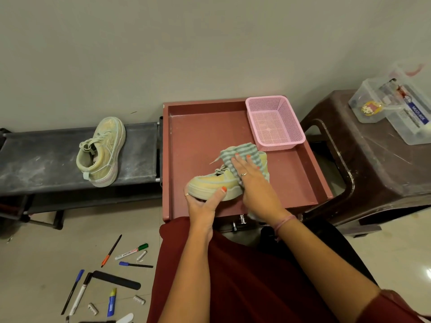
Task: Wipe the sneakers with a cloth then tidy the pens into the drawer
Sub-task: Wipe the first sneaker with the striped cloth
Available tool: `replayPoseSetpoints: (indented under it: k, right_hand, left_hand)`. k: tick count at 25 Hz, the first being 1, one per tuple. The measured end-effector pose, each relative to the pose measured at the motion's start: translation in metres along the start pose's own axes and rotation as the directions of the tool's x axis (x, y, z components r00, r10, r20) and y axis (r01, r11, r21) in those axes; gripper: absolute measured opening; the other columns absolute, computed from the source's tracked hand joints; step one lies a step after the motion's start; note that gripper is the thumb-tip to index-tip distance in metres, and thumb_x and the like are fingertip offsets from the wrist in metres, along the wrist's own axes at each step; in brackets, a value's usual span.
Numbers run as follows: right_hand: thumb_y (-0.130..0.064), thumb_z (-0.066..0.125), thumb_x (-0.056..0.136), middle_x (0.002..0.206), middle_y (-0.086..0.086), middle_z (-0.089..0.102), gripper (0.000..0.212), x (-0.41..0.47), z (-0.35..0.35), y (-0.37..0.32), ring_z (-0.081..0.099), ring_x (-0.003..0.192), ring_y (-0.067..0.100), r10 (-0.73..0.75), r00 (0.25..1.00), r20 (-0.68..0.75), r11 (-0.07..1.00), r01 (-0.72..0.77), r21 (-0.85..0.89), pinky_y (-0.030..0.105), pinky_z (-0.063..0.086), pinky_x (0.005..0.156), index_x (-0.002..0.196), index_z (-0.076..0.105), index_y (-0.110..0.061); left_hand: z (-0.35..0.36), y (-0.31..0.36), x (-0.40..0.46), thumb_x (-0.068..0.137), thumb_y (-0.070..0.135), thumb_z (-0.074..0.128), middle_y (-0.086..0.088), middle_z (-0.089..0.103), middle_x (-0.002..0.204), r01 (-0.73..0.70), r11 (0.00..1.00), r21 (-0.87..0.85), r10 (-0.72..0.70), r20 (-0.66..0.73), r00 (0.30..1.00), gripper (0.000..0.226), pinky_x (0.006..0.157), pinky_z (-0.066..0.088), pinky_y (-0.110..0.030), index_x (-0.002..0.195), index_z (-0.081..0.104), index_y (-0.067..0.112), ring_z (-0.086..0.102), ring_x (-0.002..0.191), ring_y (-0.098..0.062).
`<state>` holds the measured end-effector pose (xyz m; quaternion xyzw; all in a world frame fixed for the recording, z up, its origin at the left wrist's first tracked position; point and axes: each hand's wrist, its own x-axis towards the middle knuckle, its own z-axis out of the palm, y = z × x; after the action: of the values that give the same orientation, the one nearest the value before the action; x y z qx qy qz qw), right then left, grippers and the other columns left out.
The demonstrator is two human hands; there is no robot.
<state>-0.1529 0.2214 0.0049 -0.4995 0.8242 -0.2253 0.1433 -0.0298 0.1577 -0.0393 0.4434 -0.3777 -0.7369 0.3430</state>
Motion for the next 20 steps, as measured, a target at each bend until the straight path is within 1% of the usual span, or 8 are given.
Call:
replayPoseSetpoints:
  k: [4,6,8,10,13,15,17,20]
  right_hand:
    - [0.023,0.041,0.073,0.154,-0.020,0.004,0.097,-0.033,0.019,-0.020,-0.007,0.145,0.003,-0.265,0.961,0.083,0.962,0.258,0.085,0.016,0.007,0.117,0.150,0.011,-0.029]
    - [0.022,0.045,0.072,0.156,-0.013,0.013,0.097,-0.020,0.009,0.012,-0.001,0.144,0.003,-0.288,0.958,0.008,0.957,0.288,-0.022,0.029,0.023,0.117,0.150,0.015,-0.026]
    - [0.021,0.045,0.074,0.156,-0.009,0.018,0.091,-0.003,0.000,0.033,0.004,0.142,0.002,-0.128,0.990,-0.061,0.990,0.124,-0.060,0.039,0.033,0.113,0.150,0.020,-0.024]
    - [0.020,0.040,0.076,0.156,-0.013,0.015,0.089,-0.001,0.004,0.016,0.000,0.142,0.001,-0.035,0.999,-0.038,0.999,0.035,-0.003,0.041,0.023,0.118,0.150,0.020,-0.026]
    - [0.023,0.039,0.073,0.153,-0.020,0.008,0.096,-0.017,0.015,-0.004,-0.006,0.144,0.005,-0.268,0.955,0.130,0.963,0.266,0.033,0.036,0.002,0.120,0.149,0.013,-0.030]
    - [0.023,0.045,0.071,0.155,-0.014,0.011,0.097,-0.009,0.004,0.021,0.001,0.146,0.011,-0.363,0.926,0.100,0.928,0.369,-0.057,0.037,0.012,0.119,0.149,0.015,-0.026]
    - [0.023,0.047,0.069,0.156,-0.008,0.015,0.096,0.006,-0.004,0.052,0.005,0.146,0.016,-0.268,0.963,0.002,0.949,0.265,-0.173,0.043,0.026,0.116,0.150,0.019,-0.022]
    - [0.022,0.042,0.074,0.159,-0.008,0.002,0.095,0.008,0.009,0.031,-0.010,0.145,0.016,-0.043,0.997,-0.068,0.994,0.035,-0.103,0.047,0.017,0.118,0.150,0.006,-0.022]
  left_hand:
    - [-0.003,0.000,0.001,0.055,0.020,0.087,-0.006,0.069,0.114,0.029,1.000,0.007,-0.029,-0.021,0.999,0.084,0.086,0.056,-0.031,0.127,0.046,0.018,0.068,0.102,-0.018]
    - [-0.002,0.000,0.000,0.063,0.007,0.086,-0.006,0.068,0.113,0.008,1.000,-0.005,-0.008,-0.007,1.000,0.075,0.079,0.055,-0.022,0.126,0.046,0.016,0.068,0.098,-0.013]
    - [0.000,-0.001,0.000,0.067,0.001,0.083,-0.009,0.066,0.117,0.002,1.000,-0.008,-0.002,0.011,1.000,0.074,0.079,0.054,-0.019,0.129,0.045,0.012,0.067,0.101,-0.014]
    - [-0.001,-0.001,0.000,0.066,0.002,0.084,-0.008,0.066,0.117,0.010,1.000,-0.010,-0.010,0.000,1.000,0.076,0.080,0.054,-0.020,0.129,0.044,0.014,0.067,0.102,-0.013]
    - [-0.002,-0.001,0.001,0.061,0.010,0.085,-0.004,0.067,0.114,0.019,1.000,0.011,-0.019,-0.007,1.000,0.075,0.081,0.054,-0.023,0.124,0.046,0.020,0.067,0.100,-0.013]
    - [-0.003,-0.002,0.002,0.068,0.002,0.083,-0.004,0.067,0.114,0.014,1.000,0.008,-0.014,0.001,1.000,0.071,0.080,0.054,-0.020,0.125,0.045,0.020,0.067,0.099,-0.011]
    - [-0.003,-0.004,0.003,0.073,-0.003,0.078,-0.005,0.066,0.115,0.014,1.000,-0.010,-0.014,0.000,1.000,0.069,0.080,0.053,-0.017,0.129,0.044,0.016,0.066,0.100,-0.011]
    - [-0.003,-0.003,0.007,0.062,0.010,0.087,-0.007,0.067,0.118,0.031,0.998,-0.058,-0.031,-0.007,0.999,0.083,0.090,0.053,-0.025,0.133,0.044,0.012,0.066,0.107,-0.017]
